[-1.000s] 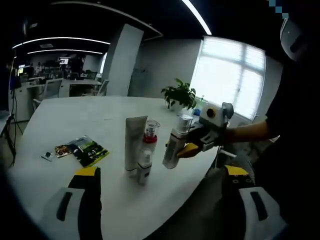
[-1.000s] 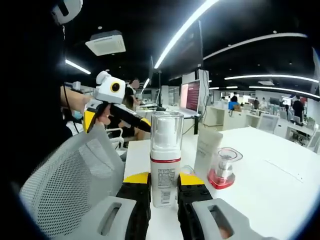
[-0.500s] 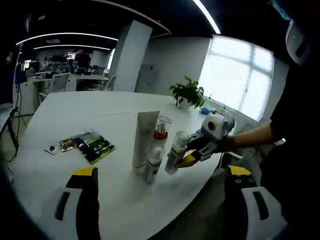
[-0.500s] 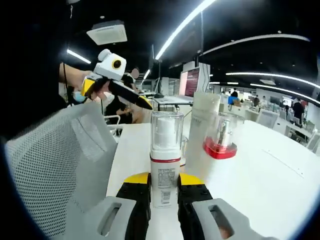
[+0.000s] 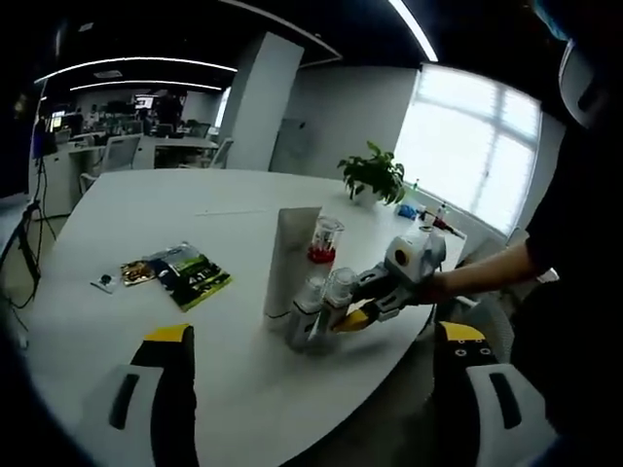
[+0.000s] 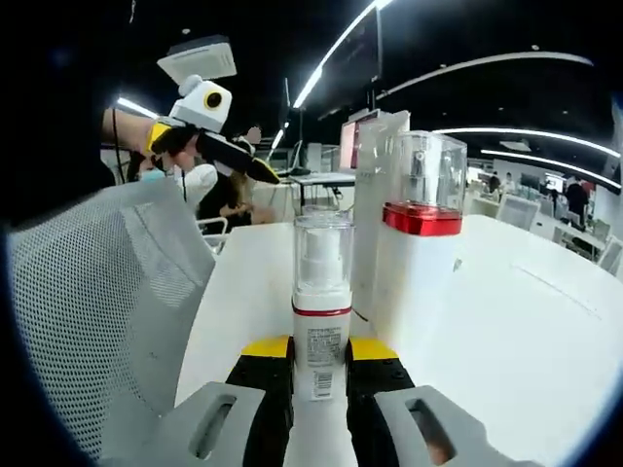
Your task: Arrange the skincare products in the storage area until every visible bottle or jar stands upright without overlapping.
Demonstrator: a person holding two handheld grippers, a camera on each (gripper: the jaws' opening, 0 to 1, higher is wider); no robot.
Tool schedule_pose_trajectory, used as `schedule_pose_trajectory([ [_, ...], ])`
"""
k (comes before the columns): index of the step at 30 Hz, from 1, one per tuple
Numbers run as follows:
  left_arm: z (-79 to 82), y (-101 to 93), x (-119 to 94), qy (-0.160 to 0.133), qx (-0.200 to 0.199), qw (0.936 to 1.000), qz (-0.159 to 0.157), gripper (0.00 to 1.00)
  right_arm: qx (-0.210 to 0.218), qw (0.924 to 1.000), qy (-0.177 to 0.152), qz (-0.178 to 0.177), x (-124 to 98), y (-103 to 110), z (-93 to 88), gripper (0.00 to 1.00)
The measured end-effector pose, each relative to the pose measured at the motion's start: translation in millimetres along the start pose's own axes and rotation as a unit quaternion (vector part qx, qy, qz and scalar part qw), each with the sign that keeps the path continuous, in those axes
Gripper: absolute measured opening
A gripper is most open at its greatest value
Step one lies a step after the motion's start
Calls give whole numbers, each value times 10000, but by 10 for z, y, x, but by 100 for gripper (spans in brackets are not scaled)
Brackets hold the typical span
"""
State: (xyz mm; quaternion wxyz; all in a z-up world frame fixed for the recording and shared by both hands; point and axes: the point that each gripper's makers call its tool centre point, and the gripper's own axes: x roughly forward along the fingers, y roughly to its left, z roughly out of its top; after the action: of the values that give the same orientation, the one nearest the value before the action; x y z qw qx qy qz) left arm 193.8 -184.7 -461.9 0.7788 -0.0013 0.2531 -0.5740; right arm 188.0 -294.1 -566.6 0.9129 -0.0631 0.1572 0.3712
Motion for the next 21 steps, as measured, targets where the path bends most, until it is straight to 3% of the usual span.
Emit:
schedule_pose_trajectory([
  [7, 1, 23, 36, 12, -11, 10000, 19, 94, 57, 10000, -42, 31, 5, -10, -6, 11],
  [16, -31, 37, 65, 48, -43, 10000, -14, 93, -441, 9984, 241, 262, 16, 0, -1, 11],
  [21, -48, 23, 76, 57, -54, 10000, -28, 92, -423, 9983, 274, 307, 46, -53, -6, 12],
])
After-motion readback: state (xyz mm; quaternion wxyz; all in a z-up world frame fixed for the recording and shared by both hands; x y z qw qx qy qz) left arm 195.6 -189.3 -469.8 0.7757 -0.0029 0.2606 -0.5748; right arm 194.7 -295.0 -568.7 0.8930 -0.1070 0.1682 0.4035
